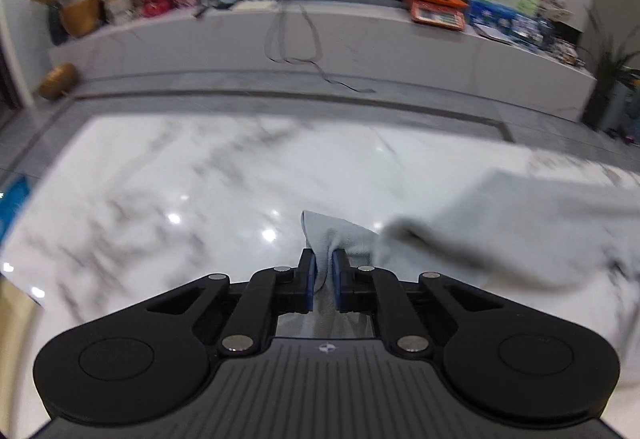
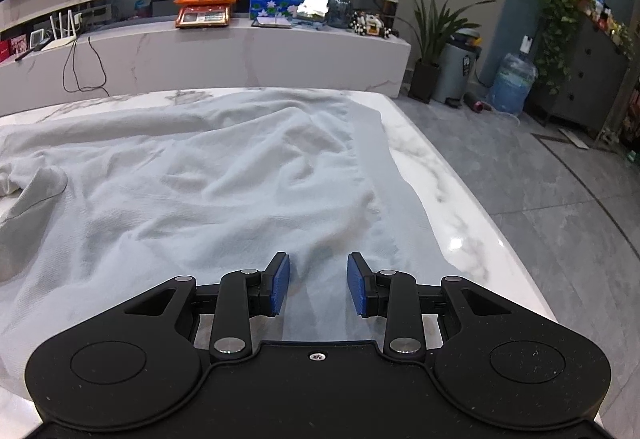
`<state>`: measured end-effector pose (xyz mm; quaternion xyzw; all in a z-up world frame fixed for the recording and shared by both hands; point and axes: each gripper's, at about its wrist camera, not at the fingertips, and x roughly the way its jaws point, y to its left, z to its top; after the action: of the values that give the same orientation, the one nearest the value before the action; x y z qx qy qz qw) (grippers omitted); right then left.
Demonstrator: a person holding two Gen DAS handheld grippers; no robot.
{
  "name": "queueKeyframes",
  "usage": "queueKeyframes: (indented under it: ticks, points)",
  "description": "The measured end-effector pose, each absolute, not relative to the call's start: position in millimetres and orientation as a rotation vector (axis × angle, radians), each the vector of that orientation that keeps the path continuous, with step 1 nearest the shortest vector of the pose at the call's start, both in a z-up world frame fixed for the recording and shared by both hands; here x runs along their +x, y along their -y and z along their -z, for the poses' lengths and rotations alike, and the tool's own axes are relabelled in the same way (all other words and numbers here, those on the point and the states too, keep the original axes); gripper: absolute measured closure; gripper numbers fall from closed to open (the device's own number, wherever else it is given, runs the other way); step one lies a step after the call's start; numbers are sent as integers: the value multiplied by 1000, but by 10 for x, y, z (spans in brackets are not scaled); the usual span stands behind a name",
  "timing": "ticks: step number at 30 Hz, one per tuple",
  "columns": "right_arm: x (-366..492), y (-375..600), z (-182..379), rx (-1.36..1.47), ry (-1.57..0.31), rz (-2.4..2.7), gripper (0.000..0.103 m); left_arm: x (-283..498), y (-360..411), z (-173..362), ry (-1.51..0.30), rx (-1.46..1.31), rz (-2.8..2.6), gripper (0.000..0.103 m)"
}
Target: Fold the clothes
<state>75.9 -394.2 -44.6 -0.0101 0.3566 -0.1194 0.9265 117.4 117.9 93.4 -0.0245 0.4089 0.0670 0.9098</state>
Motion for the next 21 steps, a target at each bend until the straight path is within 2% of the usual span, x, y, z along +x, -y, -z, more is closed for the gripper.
queueKeyframes:
  ticks: [5, 12, 21]
  points:
    - [804, 3981, 454, -22, -732, 243, 68, 1450, -1441, -997, -889, -1, -228, 95]
    - [834, 4042, 457, -14, -740, 256, 58, 1581, -1768, -806, -962, 119, -412, 96]
    - [860, 4118, 454, -60, -760, 266, 57, 1523, -1987, -589, -1100, 280, -557, 97]
